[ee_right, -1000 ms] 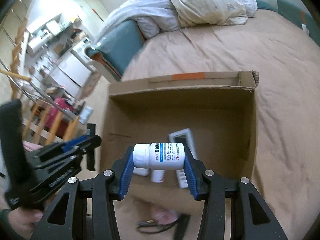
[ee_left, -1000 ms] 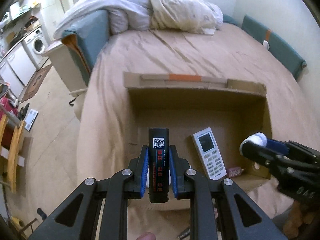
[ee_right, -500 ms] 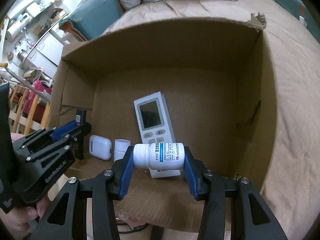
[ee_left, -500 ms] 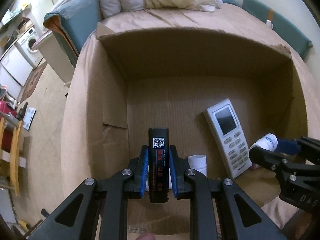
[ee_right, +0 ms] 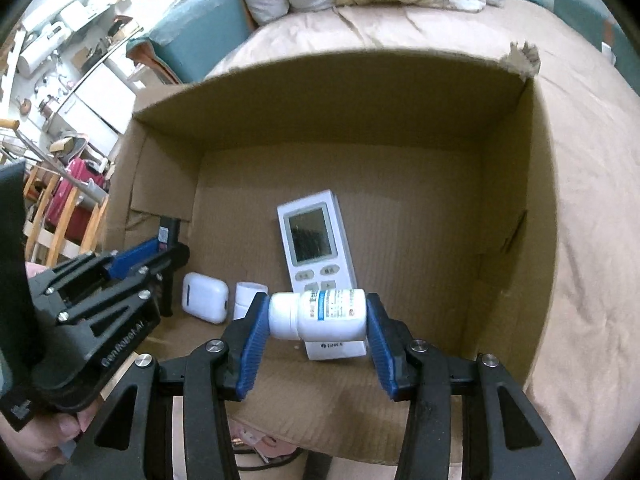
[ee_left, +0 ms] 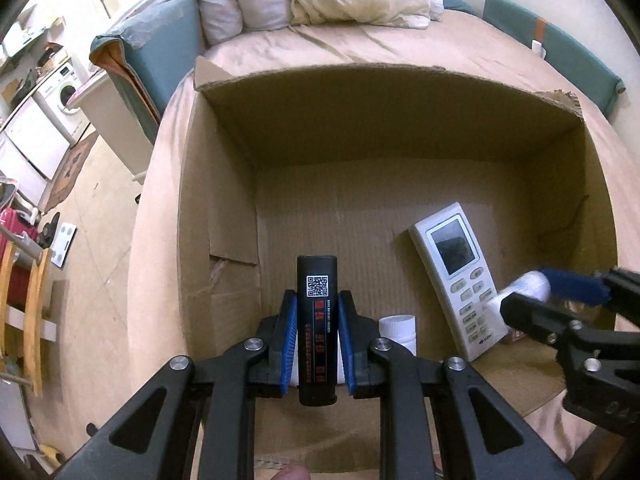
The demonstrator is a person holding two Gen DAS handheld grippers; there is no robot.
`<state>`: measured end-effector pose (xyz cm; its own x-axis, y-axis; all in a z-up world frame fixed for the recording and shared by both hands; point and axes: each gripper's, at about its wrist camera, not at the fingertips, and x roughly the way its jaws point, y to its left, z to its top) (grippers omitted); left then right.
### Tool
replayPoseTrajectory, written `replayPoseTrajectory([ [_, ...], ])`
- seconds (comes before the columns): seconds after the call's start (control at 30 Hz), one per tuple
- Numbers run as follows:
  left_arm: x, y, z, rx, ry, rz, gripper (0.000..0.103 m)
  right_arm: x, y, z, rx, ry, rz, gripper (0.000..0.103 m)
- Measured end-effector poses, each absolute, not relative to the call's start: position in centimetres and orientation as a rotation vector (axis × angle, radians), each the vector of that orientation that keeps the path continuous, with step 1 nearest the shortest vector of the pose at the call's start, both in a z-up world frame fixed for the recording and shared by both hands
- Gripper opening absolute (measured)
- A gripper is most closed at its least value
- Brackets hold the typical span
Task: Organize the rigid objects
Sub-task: 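Open both tools to drop the black stick and medicine bottle into the box, then withdraw both tools back toward the remaining items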
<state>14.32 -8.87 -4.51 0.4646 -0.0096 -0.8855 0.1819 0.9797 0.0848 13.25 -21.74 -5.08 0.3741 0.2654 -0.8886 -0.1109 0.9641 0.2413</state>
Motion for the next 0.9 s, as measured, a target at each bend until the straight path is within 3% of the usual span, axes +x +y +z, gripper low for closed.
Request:
replayPoseTrajectory([
  [0.07,14.2,-8.9,-4.8,0.176,1.094,-0.120,0.018,13.1,-21.8,-4.6,0.147,1.140,0.241,0.066],
  [0.2,14.6,-8.7,-4.7,0.169,1.101,-0.121,0.018,13.0,-22.1,-3.8,0.166,1.099,0.243,0.072],
  [0.27,14.6,-8.7,-4.5,0.163,1.095,-0.122,0.018,12.9,-22.3,-3.4,0.178,1.074,0.237,0.090],
  [0.33,14.9,-8.6,-4.3,0.162,1.089,-0.118,0.018,12.8,-22.8,-2.8,0.192,1.041,0.228,0.096],
  [0.53,14.4,-8.8,-3.9,0.158,1.071,-0.118,0.022,12.8,-24.1,-2.2,0.240,1.001,0.195,0.097],
  [0.57,14.2,-8.7,-3.9,0.151,1.070,-0.121,0.031,12.9,-24.3,-2.2,0.250,1.003,0.193,0.097],
  [0.6,14.2,-8.6,-3.7,0.133,1.069,-0.128,0.053,13.0,-24.1,-2.2,0.255,1.004,0.192,0.097],
  [0.67,14.1,-8.3,-3.1,0.071,1.062,-0.157,0.082,13.1,-24.3,-2.1,0.261,1.002,0.186,0.097],
  [0.9,13.3,-8.3,-0.8,0.077,1.023,-0.125,0.088,13.1,-24.9,-1.8,0.262,0.983,0.146,0.097],
])
